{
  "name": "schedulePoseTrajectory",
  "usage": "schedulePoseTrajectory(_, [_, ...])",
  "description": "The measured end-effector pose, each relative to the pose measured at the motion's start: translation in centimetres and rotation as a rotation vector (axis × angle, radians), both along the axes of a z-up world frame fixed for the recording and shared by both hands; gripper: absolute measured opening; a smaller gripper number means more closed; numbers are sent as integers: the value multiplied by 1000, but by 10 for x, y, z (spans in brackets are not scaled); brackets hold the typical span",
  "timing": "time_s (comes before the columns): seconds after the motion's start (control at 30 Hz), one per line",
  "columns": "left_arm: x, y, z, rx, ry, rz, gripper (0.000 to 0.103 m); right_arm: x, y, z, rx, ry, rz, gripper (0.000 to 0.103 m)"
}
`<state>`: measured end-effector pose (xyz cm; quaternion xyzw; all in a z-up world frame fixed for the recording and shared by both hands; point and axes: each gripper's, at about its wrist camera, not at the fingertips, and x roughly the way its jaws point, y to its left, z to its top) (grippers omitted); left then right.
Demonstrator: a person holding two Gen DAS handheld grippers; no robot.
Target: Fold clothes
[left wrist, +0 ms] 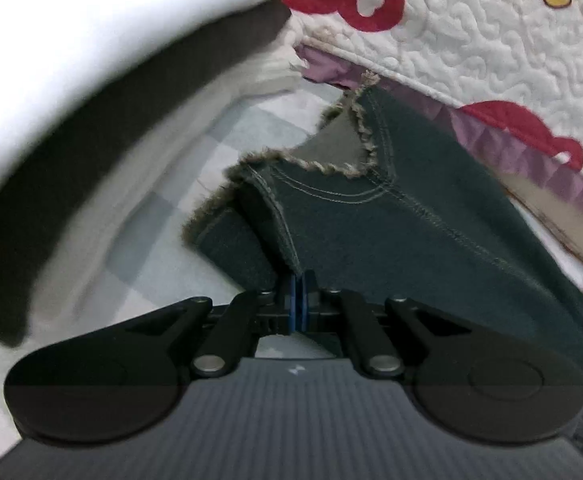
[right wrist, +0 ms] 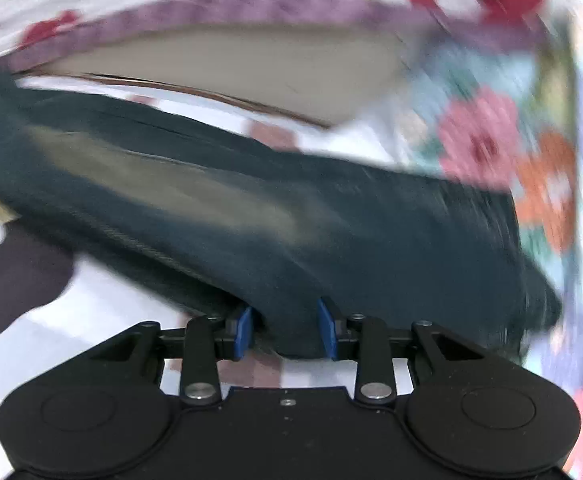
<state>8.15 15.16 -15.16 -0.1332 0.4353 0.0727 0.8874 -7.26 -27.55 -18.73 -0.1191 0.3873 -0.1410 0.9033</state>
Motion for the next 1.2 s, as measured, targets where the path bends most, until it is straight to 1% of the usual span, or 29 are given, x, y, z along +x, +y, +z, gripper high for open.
schedulePoseTrajectory(0.07, [-5, -3, 6, 101, 6, 40, 3, -7, 10, 20, -59, -32, 117, 41])
schedulePoseTrajectory(0.1, [-8, 1, 7, 115, 9, 64, 3, -7, 8, 35, -55, -58, 141, 42])
schedulePoseTrajectory(0.13, [-11, 9, 9, 100, 11, 91, 3, -6, 5, 49, -37, -84, 154, 42])
schedulePoseTrajectory(0.17, [-16, 15, 11, 62, -1, 105, 3, -2, -1, 61, -1, -109, 155, 43])
schedulePoseTrajectory(0.2, [-21, 19, 14, 6, -23, 108, 3, 3, -9, 72, 46, -133, 148, 46])
schedulePoseTrajectory(0.23, [-24, 17, 18, -24, -43, 92, 3, 12, -16, 80, 102, -141, 151, 47])
schedulePoseTrajectory(0.27, [-24, 9, 22, -33, -62, 59, 3, 24, -23, 85, 163, -140, 160, 47])
schedulePoseTrajectory(0.3, [-24, -1, 26, -52, -81, 19, 4, 38, -28, 88, 207, -123, 178, 48])
schedulePoseTrajectory(0.37, [-19, -30, 31, -117, -97, -69, 5, 75, -24, 82, 214, -41, 253, 47])
schedulePoseTrajectory(0.4, [-15, -47, 33, -148, -101, -117, 5, 95, -19, 78, 198, 14, 302, 46])
schedulePoseTrajectory(0.43, [-8, -65, 36, -173, -101, -175, 8, 114, -9, 76, 160, 76, 365, 45])
schedulePoseTrajectory(0.47, [-1, -84, 39, -197, -97, -240, 10, 134, 4, 73, 113, 138, 435, 42])
schedulePoseTrajectory(0.5, [6, -103, 42, -216, -96, -312, 15, 151, 17, 75, 69, 179, 513, 35])
schedulePoseTrajectory(0.53, [14, -122, 46, -231, -96, -389, 25, 166, 29, 79, 28, 209, 596, 30])
schedulePoseTrajectory(0.57, [19, -136, 49, -248, -102, -439, 28, 180, 42, 84, -14, 238, 678, 28])
schedulePoseTrajectory(0.63, [25, -157, 49, -288, -126, -494, 29, 205, 58, 94, -55, 277, 799, 9])
schedulePoseTrajectory(0.7, [25, -164, 36, -335, -129, -542, 28, 228, 68, 100, -54, 319, 866, 8])
schedulePoseTrajectory(0.77, [24, -164, 17, -357, -106, -563, 26, 244, 72, 98, -28, 355, 881, 8])
schedulePoseTrajectory(0.83, [18, -159, 6, -365, -82, -587, 26, 251, 73, 88, 11, 372, 874, 8])
schedulePoseTrajectory(0.9, [14, -152, -2, -377, -61, -603, 26, 253, 71, 76, 44, 365, 858, 8])
schedulePoseTrajectory(0.97, [18, -143, -8, -400, -54, -591, 26, 257, 66, 61, 70, 357, 827, 9])
schedulePoseTrajectory(1.03, [20, -137, -15, -425, -52, -575, 26, 262, 61, 46, 85, 358, 792, 9])
schedulePoseTrajectory(1.1, [23, -136, -23, -453, -56, -587, 26, 265, 58, 35, 88, 356, 765, 10])
schedulePoseTrajectory(1.13, [23, -139, -24, -452, -62, -606, 26, 265, 57, 32, 77, 349, 758, 10])
schedulePoseTrajectory(1.2, [16, -152, -24, -407, -68, -655, 26, 262, 60, 29, 43, 335, 758, 10])
